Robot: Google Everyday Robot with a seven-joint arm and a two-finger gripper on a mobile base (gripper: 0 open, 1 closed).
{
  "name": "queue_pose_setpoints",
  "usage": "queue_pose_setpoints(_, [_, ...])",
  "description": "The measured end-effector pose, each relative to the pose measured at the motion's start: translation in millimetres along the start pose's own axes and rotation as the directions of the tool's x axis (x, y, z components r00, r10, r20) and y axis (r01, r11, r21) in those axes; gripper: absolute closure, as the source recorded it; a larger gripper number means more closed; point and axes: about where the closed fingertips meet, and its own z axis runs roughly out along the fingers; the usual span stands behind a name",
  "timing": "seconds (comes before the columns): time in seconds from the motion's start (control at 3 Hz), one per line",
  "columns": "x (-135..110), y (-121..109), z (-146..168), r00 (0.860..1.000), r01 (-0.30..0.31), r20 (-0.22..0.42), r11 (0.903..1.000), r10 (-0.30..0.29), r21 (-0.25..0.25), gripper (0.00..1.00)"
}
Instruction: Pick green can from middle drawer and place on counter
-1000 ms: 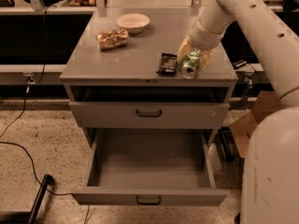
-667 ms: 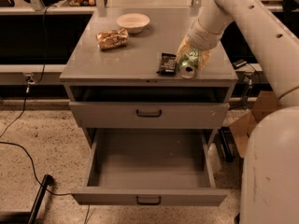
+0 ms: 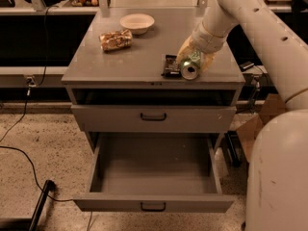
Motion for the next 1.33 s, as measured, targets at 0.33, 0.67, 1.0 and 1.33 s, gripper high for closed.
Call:
queue_pose_setpoints(0.33, [0.6,-0.8,2.4,1.000,0.001,0.000,1.0000,-0.001,0.002,0.00])
queue_pose_setpoints(0.67, [1.2,-4.2,9.8,1.000,0.003,-0.004,1.0000,-0.003,0.001,0.00])
queue_pose_setpoints(1.0, [5.0,-2.4,8.0,1.000,-0.012,-0.018,0.9999,0.012,-0.004,0.00])
queue_pose_setpoints(1.33, [10.8,3.2,-13.5,0.998,-0.033,-0.046,0.9994,0.033,-0.004,0.00])
